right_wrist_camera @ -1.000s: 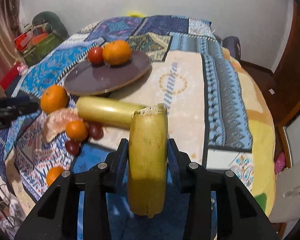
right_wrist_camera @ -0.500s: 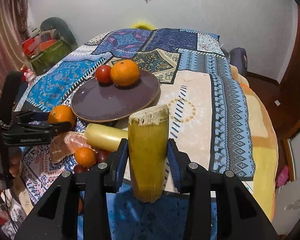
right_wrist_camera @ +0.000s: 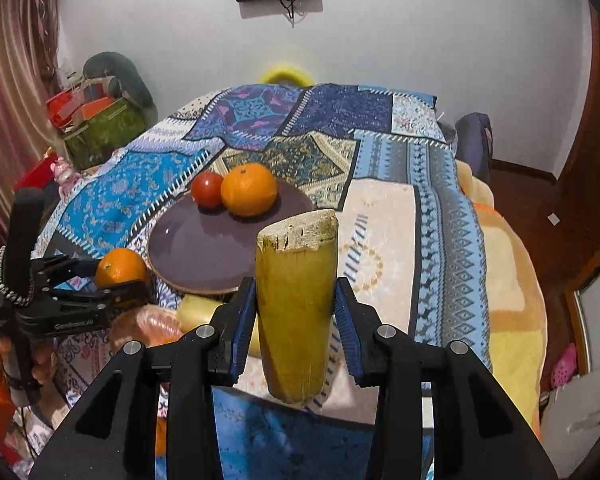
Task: Organize fruits
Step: 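Lift the corn cob and place it on the purple plate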
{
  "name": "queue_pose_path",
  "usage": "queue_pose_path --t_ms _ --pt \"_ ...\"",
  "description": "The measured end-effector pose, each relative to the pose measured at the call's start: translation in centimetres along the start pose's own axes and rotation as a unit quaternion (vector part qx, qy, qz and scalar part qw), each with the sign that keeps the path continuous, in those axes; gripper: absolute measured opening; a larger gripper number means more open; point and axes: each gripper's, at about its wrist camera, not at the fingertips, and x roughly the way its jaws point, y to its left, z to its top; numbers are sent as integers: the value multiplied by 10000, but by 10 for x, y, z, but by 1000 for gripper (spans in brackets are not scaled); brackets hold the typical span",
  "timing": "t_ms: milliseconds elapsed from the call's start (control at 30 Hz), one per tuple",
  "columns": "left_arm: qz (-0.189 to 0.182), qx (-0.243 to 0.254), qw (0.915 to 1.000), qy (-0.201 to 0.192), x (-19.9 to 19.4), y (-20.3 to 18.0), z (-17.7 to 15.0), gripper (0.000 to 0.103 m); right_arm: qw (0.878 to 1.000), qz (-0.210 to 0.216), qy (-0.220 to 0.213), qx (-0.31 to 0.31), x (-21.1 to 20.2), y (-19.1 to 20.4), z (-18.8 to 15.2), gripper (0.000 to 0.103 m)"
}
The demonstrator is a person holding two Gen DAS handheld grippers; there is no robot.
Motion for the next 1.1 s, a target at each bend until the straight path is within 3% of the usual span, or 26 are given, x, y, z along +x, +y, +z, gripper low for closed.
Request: queue_pose_path --t_ms 300,500,1100 --pt "-40 19 9982 -601 -34 2 38 65 9995 5 -271 -137 0 9 30 36" --pt "-106 78 9974 -715 -32 1 59 65 9988 95 -423 -243 14 21 51 36" --pt "-163 28 9996 -243 43 1 66 65 9990 373 50 237 88 16 60 36"
